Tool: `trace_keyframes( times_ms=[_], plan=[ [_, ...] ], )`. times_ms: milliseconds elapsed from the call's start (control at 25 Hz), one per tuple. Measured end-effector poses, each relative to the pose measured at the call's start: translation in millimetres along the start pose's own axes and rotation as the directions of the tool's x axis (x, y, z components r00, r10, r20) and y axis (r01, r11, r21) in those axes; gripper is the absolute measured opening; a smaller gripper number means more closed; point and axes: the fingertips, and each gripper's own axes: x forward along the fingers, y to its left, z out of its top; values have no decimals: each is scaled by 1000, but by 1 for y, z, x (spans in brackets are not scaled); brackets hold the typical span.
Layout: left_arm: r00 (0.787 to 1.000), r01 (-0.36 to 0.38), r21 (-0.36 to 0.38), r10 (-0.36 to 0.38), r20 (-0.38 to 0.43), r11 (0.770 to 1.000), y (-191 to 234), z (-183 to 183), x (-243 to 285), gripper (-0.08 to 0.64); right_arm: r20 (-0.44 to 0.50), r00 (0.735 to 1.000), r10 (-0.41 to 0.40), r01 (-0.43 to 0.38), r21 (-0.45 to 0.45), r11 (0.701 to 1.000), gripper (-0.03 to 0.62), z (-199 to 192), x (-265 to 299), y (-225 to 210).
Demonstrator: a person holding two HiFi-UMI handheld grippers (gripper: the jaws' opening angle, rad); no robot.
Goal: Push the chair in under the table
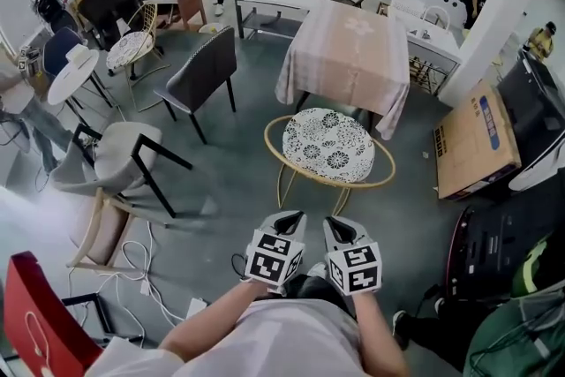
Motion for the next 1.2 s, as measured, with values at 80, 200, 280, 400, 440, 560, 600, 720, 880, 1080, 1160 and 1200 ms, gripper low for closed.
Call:
trace_keyframes(
  times_ms=[80, 200, 280, 400, 440, 560, 600, 720, 880, 1080, 1160, 1200],
  plan=[
    [1000, 7, 18, -7, 0, 1000, 2, -1, 5, 5, -5, 1000, -10, 10, -12, 1000, 5, -3, 4, -5],
    [1000, 13, 54, -13, -8, 998, 7, 0, 15, 5, -15, 999, -28, 27, -45, 999, 5, -6, 12, -15],
    [1000, 15, 90, -13, -16, 996, 11, 4, 24, 5, -24, 999, -36, 35, -73, 997, 5, -5, 18, -24],
    [999, 21, 146, -16, -35, 989, 17, 9, 38, 5, -41, 998, -42, 37, -109, 993, 5, -5, 29, -37],
    [999, 23, 163, -17, -41, 986, 19, 10, 43, 5, -48, 998, -42, 37, -118, 992, 5, -6, 32, -40],
    [999, 26, 197, -16, -52, 980, 28, 14, 58, 6, -71, 997, -38, 27, -151, 988, 5, -8, 45, -50],
    [998, 29, 206, -18, -56, 978, 30, 15, 63, 6, -88, 996, -36, 21, -163, 986, 5, -9, 48, -52],
    [997, 43, 247, -25, -74, 968, 36, 17, 78, 6, -131, 991, -32, 3, -209, 978, 6, -15, 60, -61],
    [994, 60, 344, -26, -104, 937, 46, 17, 100, 6, -173, 984, -37, -11, -268, 963, 6, -20, 77, -79],
    [990, 83, 438, -24, -139, 895, 64, 22, 118, 16, -216, 976, -13, -62, -339, 939, 81, -20, 94, -91],
    [987, 106, 475, -33, -160, 874, 69, 20, 125, 50, -227, 974, -10, -74, -363, 929, 84, -21, 100, -95],
    [985, 118, 494, -37, -170, 861, 71, 19, 128, 60, -231, 973, -9, -81, -377, 923, 87, -22, 103, -96]
  ],
)
